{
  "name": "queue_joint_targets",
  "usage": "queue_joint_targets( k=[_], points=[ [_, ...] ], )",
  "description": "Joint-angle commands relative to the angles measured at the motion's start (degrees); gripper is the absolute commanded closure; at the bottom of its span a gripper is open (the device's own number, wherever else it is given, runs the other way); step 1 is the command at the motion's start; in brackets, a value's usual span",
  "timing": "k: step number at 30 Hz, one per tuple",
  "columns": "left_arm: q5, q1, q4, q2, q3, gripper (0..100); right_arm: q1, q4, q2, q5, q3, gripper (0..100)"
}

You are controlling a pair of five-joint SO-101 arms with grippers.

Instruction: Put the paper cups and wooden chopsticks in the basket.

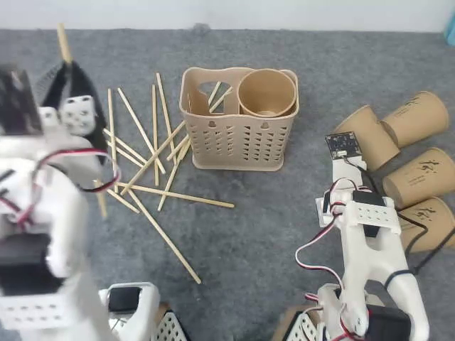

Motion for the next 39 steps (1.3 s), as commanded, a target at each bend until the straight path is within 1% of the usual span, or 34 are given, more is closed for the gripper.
queue_joint_targets(
  k=[1, 6, 8, 9, 10, 14, 22, 27, 32, 34, 37, 39],
  points=[
    [0.79, 3.52, -26.81, -11.52, 22.37, 99, 0.66, 0.22, -2.86, 0.79, -0.18, 99.1],
    [0.79, 8.53, -58.2, -19.96, 45.58, 99, 0.66, 0.13, -2.86, 0.79, -0.18, 99.1],
    [0.88, 11.25, -67.69, -20.48, 50.51, 99, 0.66, 0.13, -2.86, 0.88, -0.18, 99.1],
    [0.88, 12.31, -70.51, -20.13, 51.47, 99, 0.66, 0.13, -2.86, 0.88, -0.18, 99.1],
    [0.88, 13.19, -71.38, -19.52, 51.74, 99, 0.66, 0.13, -2.86, 0.88, -0.18, 99.1],
    [0.88, 16.44, -70.24, -14.07, 48.04, 99, 0.4, -0.04, -2.86, 0.88, -0.18, 99.1],
    [1.23, 18.37, -70.42, 1.49, 31.16, 99, 0.31, -0.48, -2.86, 0.88, -0.18, 99.1],
    [6.95, 18.73, -70.15, 8.35, 22.2, 99, 0.22, -0.48, -2.86, 2.55, -0.18, 99.1],
    [8.44, 18.37, -70.51, 14.07, 21.76, 99, 0.13, -0.57, -2.86, 2.81, -0.26, 99.1],
    [8.44, 17.93, -72.79, 16.7, 21.76, 99, 0.13, -0.57, -3.03, 2.9, -0.26, 99.1],
    [8.44, 16.79, -79.82, 20.84, 23.43, 99, 0.13, -0.57, -3.03, 2.9, -0.26, 99.1],
    [8.44, 16.53, -82.64, 22.95, 24.84, 99, 0.13, -0.57, -3.03, 2.9, -0.26, 99.1]
  ],
)
